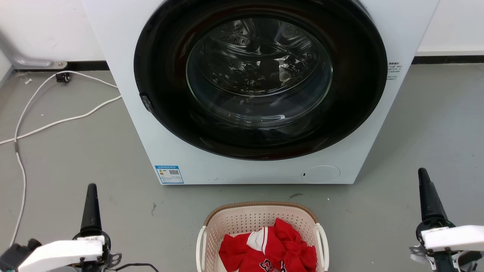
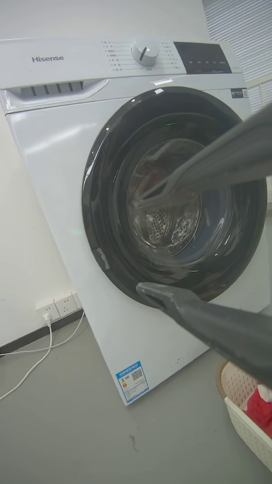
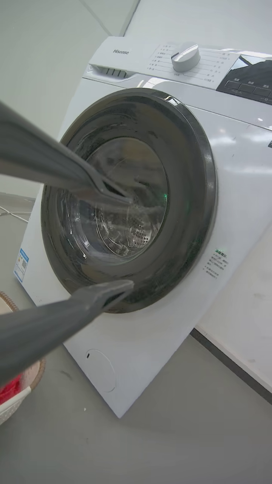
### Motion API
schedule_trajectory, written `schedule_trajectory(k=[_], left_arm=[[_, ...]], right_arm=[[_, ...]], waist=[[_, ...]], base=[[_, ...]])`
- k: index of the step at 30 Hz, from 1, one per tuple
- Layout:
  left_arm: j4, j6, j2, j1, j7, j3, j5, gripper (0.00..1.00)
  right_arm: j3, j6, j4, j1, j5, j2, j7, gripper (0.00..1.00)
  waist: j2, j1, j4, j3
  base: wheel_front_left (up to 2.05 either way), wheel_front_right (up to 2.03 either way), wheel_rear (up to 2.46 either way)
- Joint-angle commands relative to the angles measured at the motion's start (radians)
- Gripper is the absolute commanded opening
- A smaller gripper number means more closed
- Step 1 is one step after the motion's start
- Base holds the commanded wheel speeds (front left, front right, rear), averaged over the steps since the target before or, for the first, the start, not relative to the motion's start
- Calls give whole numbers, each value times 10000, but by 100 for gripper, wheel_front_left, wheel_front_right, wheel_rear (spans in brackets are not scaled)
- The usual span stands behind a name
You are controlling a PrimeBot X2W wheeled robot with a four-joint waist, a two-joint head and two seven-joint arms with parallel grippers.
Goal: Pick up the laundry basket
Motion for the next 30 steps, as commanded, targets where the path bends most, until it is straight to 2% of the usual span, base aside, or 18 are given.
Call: schedule_trajectory(k=[1,5,9,15,21,30], left_arm=[[-459,67,43,-21,-100,-11,546,100],[-1112,241,44,128,-239,-389,1540,100],[-1703,106,45,310,-377,-934,2823,100],[-2236,449,47,460,-567,-1595,4384,100],[-2205,198,49,699,-751,-2137,5640,100],[-2413,635,242,815,-1006,-2748,7596,100]], right_arm=[[47,3,-396,-12,-696,-31,-113,100],[206,3,-787,40,-1940,-30,-255,100],[362,3,-1114,109,-2945,-28,-387,100],[571,3,-1459,223,-4142,-26,-582,100],[715,4,-1537,390,-5284,-23,-764,100],[897,3,-1726,570,-6698,-19,-1008,100]], waist=[[0,0,2,8],[0,0,5,24],[0,0,9,40],[0,0,9,52],[0,0,-7,42],[0,0,-41,45]], base=[[0,0,0],[0,0,0],[0,0,0],[0,0,0],[0,0,0],[0,0,0]])
